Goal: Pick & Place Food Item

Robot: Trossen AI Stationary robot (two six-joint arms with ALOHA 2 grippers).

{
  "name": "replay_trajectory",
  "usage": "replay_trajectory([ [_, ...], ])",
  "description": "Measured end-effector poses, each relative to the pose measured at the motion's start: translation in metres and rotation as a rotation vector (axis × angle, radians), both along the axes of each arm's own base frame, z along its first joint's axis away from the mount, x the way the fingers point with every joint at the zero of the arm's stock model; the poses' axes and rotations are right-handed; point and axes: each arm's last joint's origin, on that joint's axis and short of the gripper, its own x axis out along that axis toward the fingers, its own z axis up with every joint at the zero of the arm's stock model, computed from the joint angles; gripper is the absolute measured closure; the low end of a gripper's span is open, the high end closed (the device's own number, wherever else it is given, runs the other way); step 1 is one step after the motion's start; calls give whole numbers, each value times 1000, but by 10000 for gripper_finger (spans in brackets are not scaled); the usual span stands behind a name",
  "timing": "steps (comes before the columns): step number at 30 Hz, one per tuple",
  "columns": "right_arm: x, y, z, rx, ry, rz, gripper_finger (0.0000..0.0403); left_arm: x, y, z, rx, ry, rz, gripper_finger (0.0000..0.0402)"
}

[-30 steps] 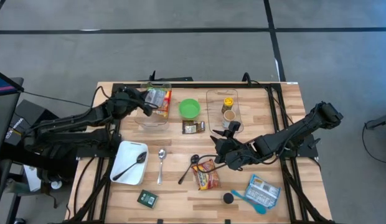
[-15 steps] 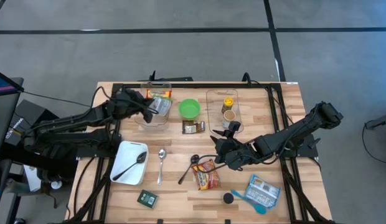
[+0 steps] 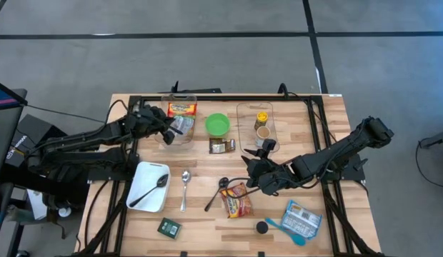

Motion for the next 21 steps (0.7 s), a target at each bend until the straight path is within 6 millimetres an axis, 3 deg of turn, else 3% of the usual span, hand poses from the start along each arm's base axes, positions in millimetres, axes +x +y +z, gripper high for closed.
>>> replay_trajectory([
  [11,0,-1,0,0,0,-2,285,11,5,-30,125,67,-80,400],
  [21,0,0,0,0,0,-2,285,8,5,-36,164,86,-30,400],
])
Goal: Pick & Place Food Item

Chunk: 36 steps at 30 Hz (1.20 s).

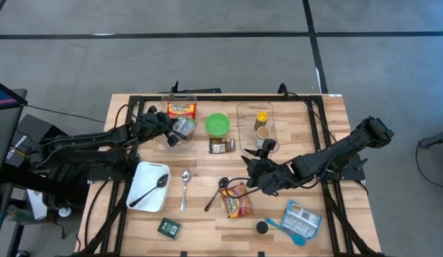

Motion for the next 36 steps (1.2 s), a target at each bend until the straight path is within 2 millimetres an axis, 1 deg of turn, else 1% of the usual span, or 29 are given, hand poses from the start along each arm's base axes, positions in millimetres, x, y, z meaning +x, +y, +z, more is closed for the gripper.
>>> replay_trajectory([
  [3,0,0,0,0,0,0,284,-1,1,0,23,10,46,398],
  [8,0,0,0,1,1,2,284,-2,1,0,23,19,53,401],
  [16,0,0,0,1,1,2,284,-7,-1,-9,-32,95,70,394],
  [27,0,0,0,1,1,2,284,-7,-1,-9,-47,77,83,392],
  [31,0,0,0,2,1,2,284,-7,-1,-9,-58,63,92,371],
  [36,0,0,0,1,1,2,284,-7,-1,-9,-63,56,99,322],
])
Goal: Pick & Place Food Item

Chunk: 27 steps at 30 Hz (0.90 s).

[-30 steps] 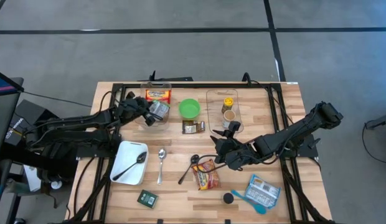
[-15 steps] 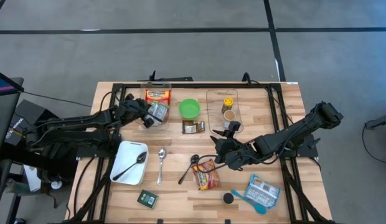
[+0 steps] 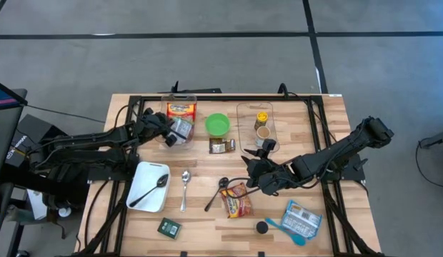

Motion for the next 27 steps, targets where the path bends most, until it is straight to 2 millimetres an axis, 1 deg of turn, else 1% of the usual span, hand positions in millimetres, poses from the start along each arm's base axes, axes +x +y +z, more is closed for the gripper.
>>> replay_trajectory([
  [3,0,0,0,0,0,0,285,0,0,0,0,-10,23,296],
  [6,0,0,0,0,0,0,285,-1,0,2,1,-32,29,281],
  [9,0,0,0,0,0,0,285,-1,0,6,2,-83,40,275],
  [12,0,-1,0,0,0,-3,285,2,0,12,4,-168,29,277],
  [16,1,-2,0,4,2,-2,285,7,0,17,-16,-250,-53,290],
  [19,1,-1,0,12,6,7,285,10,-1,16,-46,-266,-110,307],
  [22,1,-1,0,13,5,8,285,10,-1,17,-38,-266,-114,329],
  [27,1,-1,0,13,6,8,285,11,1,16,-39,-260,-105,378],
])
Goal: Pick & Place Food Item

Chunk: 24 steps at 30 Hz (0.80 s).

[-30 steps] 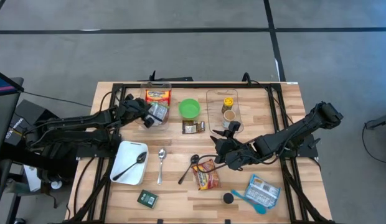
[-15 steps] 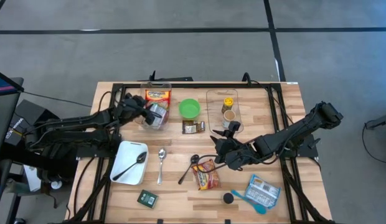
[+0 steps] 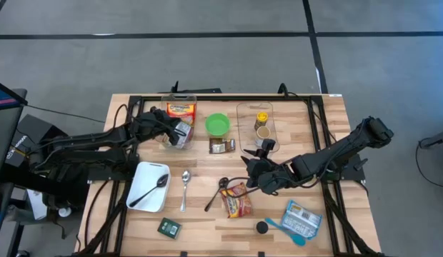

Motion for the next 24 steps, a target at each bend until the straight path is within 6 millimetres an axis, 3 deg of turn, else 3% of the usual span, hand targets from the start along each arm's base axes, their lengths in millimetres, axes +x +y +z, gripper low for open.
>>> replay_trajectory([
  [3,0,0,0,0,0,0,285,3,5,-4,-5,17,25,397],
  [15,0,0,0,0,0,0,285,15,15,-34,-76,165,48,399],
  [24,0,0,0,0,0,0,285,7,9,-35,-148,190,70,401],
])
